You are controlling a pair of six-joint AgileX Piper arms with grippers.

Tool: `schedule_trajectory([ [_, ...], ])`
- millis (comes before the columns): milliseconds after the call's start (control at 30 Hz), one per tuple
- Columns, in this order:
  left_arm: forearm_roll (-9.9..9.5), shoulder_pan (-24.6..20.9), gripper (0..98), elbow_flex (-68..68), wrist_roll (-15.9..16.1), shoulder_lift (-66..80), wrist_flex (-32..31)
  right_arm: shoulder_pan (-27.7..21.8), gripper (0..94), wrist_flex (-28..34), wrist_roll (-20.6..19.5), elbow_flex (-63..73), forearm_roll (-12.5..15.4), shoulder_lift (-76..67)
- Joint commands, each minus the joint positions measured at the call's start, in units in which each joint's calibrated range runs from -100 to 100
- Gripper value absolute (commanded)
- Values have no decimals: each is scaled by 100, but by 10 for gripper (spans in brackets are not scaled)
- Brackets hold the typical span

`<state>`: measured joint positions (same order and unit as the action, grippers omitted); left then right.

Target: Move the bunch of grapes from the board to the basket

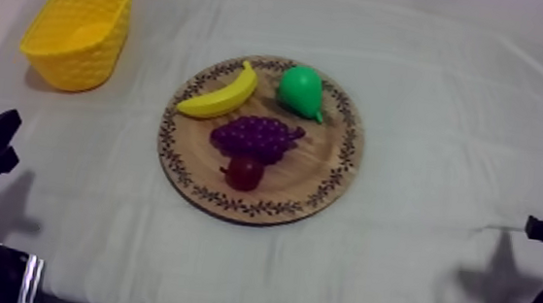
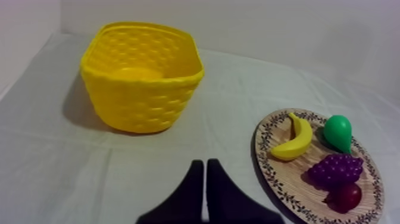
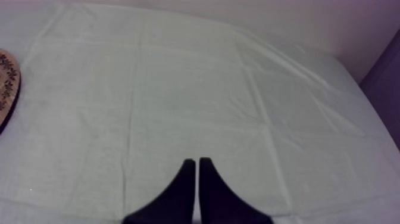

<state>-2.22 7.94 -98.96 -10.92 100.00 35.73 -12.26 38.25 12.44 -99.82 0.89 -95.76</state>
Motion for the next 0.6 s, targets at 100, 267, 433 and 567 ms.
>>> schedule_trajectory([
  [100, 0, -1, 1, -4, 1, 0, 1, 1, 3, -2, -1, 5, 1, 1],
  [267, 0, -41, 1, -4, -9, 0, 1, 1, 3, -2, -1, 5, 1, 1],
  [433, 0, -17, 1, -4, 20, 0, 1, 1, 3, -2, -1, 5, 1, 1],
  [567, 0, 232, 1, -4, 27, 0, 1, 1, 3, -2, -1, 5, 1, 1],
])
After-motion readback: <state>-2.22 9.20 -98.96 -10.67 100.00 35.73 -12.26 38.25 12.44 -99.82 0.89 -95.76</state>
